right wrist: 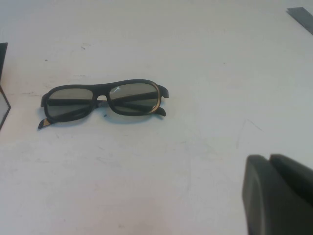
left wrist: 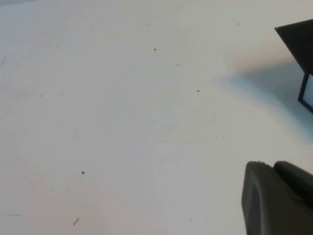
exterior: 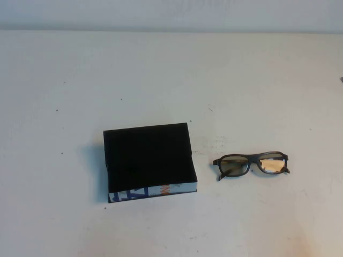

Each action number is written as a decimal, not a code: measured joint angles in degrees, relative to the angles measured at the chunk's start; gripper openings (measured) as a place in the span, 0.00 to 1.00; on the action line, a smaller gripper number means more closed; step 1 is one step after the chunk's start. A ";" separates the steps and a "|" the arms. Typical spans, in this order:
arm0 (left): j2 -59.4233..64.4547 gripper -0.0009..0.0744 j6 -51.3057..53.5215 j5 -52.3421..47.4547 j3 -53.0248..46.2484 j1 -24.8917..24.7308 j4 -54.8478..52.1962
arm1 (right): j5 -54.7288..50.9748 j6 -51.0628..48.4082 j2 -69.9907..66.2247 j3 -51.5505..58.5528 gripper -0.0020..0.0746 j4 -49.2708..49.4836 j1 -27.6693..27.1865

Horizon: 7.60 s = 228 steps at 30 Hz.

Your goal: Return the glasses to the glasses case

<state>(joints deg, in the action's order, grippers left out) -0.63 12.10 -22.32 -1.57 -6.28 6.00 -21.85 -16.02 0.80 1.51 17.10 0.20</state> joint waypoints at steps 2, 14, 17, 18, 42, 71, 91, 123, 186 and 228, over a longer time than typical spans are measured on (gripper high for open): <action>0.00 0.01 0.00 0.00 0.00 0.00 0.00 | 0.00 0.00 0.00 0.00 0.01 0.00 0.00; 0.00 0.01 0.00 0.00 0.00 0.00 0.00 | 0.00 0.00 0.00 0.00 0.01 0.00 0.00; 0.00 0.01 0.00 0.00 0.00 0.00 0.00 | 0.00 0.00 0.00 0.00 0.01 -0.52 0.00; 0.00 0.01 0.00 0.00 0.00 0.00 0.00 | 0.24 0.00 0.00 0.00 0.01 -0.66 0.00; 0.00 0.01 -0.10 -0.04 0.00 0.04 -0.11 | 9.42 0.00 0.00 0.00 0.01 22.46 0.00; 0.00 0.01 -0.10 -0.17 0.00 0.13 -0.11 | -36.19 -5.26 -55.64 -49.49 0.01 12.05 2.22; 0.00 0.01 -0.10 -0.17 0.00 0.13 -0.11 | -45.04 -43.78 -92.94 -77.79 0.43 1.52 18.17; 0.00 0.01 -0.10 -0.17 0.00 0.13 -0.11 | -36.97 -62.60 -103.19 -80.39 0.82 -1.88 18.63; 0.00 0.01 -0.10 -0.17 0.00 0.13 -0.11 | -30.40 -63.06 -114.12 -80.74 0.22 -8.53 19.27; 0.00 0.01 -0.10 -0.17 0.00 0.13 -0.11 | -47.79 -57.81 -104.71 -93.83 0.11 -6.96 31.67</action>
<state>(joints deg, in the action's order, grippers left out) -0.63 12.00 -22.49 -1.57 -6.15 5.89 -69.64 -73.83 -103.91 -92.32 10.14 31.86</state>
